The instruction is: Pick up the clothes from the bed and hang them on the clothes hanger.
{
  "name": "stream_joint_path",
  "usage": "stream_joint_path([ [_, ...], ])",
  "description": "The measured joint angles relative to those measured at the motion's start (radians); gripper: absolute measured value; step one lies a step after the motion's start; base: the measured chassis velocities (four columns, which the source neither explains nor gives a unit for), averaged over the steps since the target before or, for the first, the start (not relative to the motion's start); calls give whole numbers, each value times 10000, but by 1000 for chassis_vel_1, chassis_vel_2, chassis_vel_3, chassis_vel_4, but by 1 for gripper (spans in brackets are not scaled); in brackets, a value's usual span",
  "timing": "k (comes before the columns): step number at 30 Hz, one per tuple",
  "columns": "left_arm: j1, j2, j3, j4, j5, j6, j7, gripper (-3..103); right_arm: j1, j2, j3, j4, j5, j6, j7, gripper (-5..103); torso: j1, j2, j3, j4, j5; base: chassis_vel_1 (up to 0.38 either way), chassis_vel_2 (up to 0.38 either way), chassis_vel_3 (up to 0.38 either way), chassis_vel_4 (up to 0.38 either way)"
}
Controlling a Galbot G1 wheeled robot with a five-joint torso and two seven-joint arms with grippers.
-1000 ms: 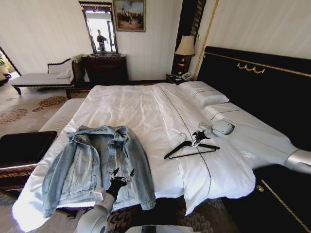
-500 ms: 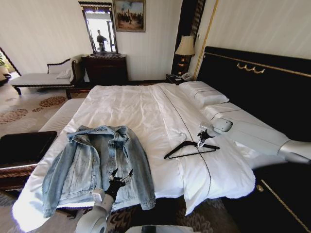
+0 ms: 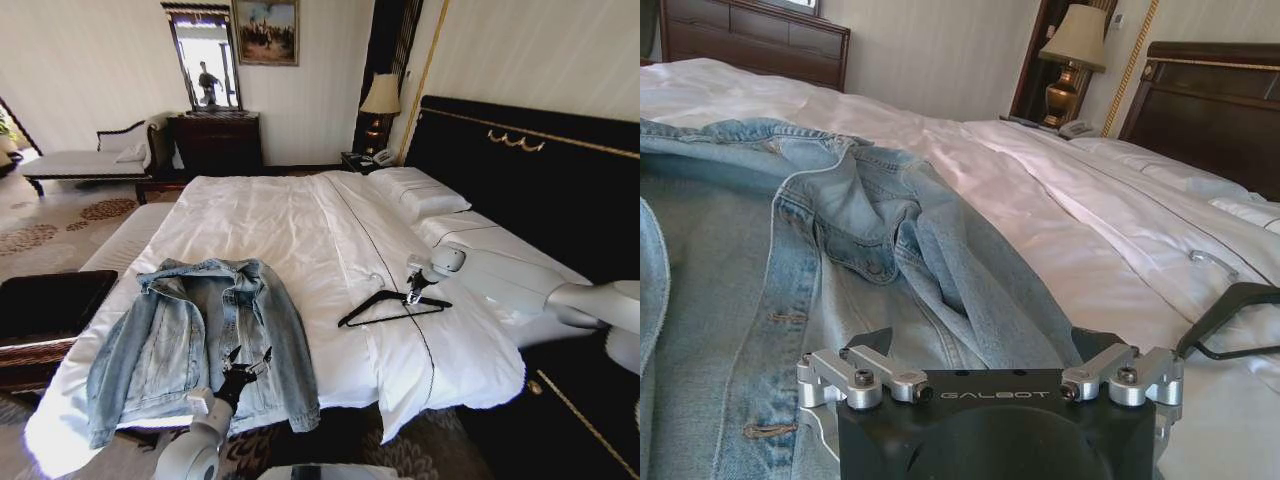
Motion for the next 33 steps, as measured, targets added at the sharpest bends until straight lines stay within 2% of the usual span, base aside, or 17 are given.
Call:
stream_joint_path([
  [4, 6, 71, -79, -28, -45, -20, 7, 100, 141, 54, -286, -17, -40, 58, -94, 100, 0, 0, -1, -5, -1, 0, 0, 0, 0],
  [5, -13, 96, -126, -30, -112, -28, 8, 100, 186, 142, -390, -125, -56, 83, -133, 90, -1, 0, -1, -6, -1, 0, 0, 0, 0],
  [7, -40, 86, -150, -12, -169, -50, 10, 100, 194, 335, -471, -388, -81, 110, -186, 87, -2, 0, -2, -4, -1, 0, 0, 0, 0],
  [9, -12, 58, -134, 24, -159, -81, 12, 100, 186, 482, -511, -570, -126, 121, -218, 77, -1, 1, -1, -3, -2, 0, 0, 0, 0],
  [16, 157, -34, -88, -21, -93, -131, 30, 100, 122, 668, -610, -744, -239, 132, -354, 70, -2, 1, -1, -2, -1, 0, 0, 0, 0],
  [18, 153, -42, -88, -47, -92, -133, 30, 100, 118, 654, -643, -742, -274, 123, -461, 59, -2, 2, -1, -2, -1, 0, 0, 0, 0],
  [21, 114, -43, -93, -57, -92, -133, 31, 100, 119, 614, -666, -721, -336, 115, -541, 53, -1, 1, -1, -2, -1, 0, 0, 0, 0],
  [23, 67, -43, -83, -55, -89, -134, 31, 100, 126, 584, -668, -714, -353, 106, -578, 42, -1, 1, -1, -3, -1, 0, 0, 0, 0],
  [26, 43, -52, -51, -55, -88, -134, 29, 100, 135, 555, -669, -711, -362, 100, -596, 37, -1, 1, -1, -4, 0, 0, 0, 0, 0],
  [29, 35, -77, -5, -90, -84, -134, 23, 100, 139, 541, -680, -696, -360, 88, -593, 23, -1, 1, -1, -3, 0, 0, 0, 0, 0],
  [33, 36, -84, -2, -87, -60, -134, 20, 100, 139, 543, -699, -638, -340, 72, -540, 22, -1, 1, -1, -3, 0, 0, 0, 0, 0],
])
